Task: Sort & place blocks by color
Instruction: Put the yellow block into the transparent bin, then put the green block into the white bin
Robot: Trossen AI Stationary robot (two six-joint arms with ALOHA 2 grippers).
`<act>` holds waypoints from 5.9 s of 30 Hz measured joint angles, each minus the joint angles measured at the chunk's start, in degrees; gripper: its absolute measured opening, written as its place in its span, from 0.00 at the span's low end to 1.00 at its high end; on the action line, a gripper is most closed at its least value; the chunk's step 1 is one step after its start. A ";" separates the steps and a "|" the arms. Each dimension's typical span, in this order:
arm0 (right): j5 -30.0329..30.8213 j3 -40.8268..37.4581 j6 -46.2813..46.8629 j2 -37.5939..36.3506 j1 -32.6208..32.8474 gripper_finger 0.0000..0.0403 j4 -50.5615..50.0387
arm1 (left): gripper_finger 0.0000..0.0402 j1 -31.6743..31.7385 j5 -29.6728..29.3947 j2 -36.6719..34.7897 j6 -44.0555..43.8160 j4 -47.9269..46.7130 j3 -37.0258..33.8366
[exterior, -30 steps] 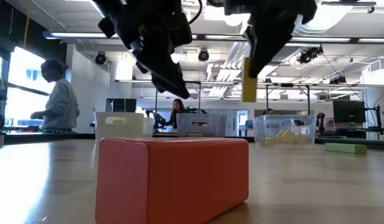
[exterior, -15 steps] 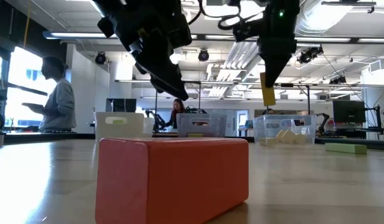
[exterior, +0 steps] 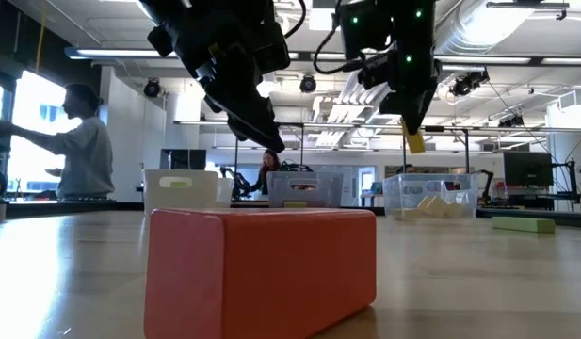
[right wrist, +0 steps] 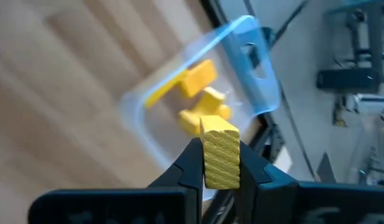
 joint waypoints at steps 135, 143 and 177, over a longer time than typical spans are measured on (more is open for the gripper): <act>-26.16 -14.34 11.29 -13.94 9.51 0.43 -2.05 | 0.44 -3.87 -2.75 -0.02 -0.48 -7.14 -0.02; -28.92 -19.46 12.09 -13.99 9.51 0.43 0.85 | 0.44 -3.87 -2.73 -0.01 -0.47 -7.10 -0.02; -35.31 -41.08 28.48 -27.98 9.40 0.43 25.09 | 0.44 -3.72 -2.71 -0.02 1.57 -6.98 -0.04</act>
